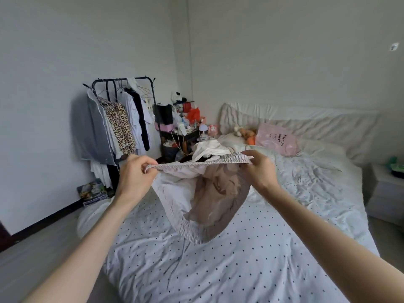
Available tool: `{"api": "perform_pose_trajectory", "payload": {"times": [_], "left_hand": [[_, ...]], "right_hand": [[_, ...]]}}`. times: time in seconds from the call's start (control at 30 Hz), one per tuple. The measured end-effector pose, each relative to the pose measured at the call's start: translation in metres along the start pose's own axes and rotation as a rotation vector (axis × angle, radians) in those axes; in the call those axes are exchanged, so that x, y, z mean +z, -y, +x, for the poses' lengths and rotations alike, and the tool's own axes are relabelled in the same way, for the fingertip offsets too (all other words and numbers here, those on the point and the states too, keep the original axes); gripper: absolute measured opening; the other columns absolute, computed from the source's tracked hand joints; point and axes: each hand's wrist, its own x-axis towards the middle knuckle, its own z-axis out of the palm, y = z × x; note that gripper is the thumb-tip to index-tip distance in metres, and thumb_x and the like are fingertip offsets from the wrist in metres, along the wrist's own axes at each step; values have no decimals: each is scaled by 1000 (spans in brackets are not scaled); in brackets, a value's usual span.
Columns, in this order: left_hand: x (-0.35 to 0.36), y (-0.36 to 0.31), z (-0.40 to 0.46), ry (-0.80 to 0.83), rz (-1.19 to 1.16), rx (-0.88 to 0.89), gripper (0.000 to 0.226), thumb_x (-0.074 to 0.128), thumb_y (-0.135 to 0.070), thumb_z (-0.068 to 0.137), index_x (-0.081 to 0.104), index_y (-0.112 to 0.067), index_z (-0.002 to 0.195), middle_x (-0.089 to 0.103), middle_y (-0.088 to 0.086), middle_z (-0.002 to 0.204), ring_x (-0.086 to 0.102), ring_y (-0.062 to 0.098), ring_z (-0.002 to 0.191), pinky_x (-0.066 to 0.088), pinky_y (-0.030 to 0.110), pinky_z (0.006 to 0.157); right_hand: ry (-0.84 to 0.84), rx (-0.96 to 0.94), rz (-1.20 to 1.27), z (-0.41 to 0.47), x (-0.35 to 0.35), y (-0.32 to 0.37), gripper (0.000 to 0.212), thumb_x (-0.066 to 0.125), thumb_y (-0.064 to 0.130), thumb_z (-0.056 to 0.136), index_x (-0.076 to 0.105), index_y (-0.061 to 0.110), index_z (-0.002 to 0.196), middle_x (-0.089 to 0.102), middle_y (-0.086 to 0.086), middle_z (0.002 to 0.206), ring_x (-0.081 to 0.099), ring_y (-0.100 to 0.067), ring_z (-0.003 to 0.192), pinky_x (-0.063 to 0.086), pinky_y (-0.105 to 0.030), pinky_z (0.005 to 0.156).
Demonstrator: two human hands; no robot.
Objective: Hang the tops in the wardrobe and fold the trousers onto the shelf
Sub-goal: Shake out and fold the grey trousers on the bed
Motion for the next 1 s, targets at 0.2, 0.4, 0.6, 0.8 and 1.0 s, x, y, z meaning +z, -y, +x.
{"api": "perform_pose_trajectory", "payload": {"times": [0.2, 0.4, 0.6, 0.8, 1.0], "left_hand": [[-29, -64, -46, 22, 71, 25, 19, 58, -1, 83, 68, -17, 87, 49, -1, 92, 51, 16, 84, 38, 27, 82], [-56, -150, -60, -43, 189, 48, 25, 48, -1, 88, 67, -8, 103, 47, 4, 98, 43, 16, 93, 32, 25, 83], [-27, -209, -112, 71, 297, -122, 28, 52, 0, 88, 64, -5, 113, 51, 18, 109, 50, 33, 106, 35, 28, 84], [23, -246, -170, 139, 304, -326, 24, 55, -4, 86, 66, -6, 108, 60, 17, 109, 55, 31, 104, 41, 34, 84], [27, -275, -172, -44, 258, -282, 18, 41, -16, 95, 53, -20, 108, 59, 3, 92, 56, 27, 78, 42, 33, 64]], "right_hand": [[-41, -96, -97, -34, -64, 0, 23, 59, 16, 87, 66, 13, 109, 70, -13, 105, 63, -32, 98, 48, -33, 74], [-71, -260, -279, -27, -157, 25, 31, 59, 5, 80, 71, 16, 107, 71, -17, 101, 62, -37, 100, 50, -40, 82], [38, -225, -297, -26, -238, 19, 42, 55, 2, 76, 70, 18, 111, 68, -14, 113, 57, -35, 113, 43, -41, 101], [57, -135, -205, -25, -310, -9, 40, 50, -1, 78, 72, 15, 108, 66, -19, 114, 57, -36, 113, 42, -41, 103], [47, -71, -304, -16, -353, -13, 33, 61, 18, 84, 67, 27, 114, 63, -15, 120, 56, -36, 115, 43, -43, 101]]}}
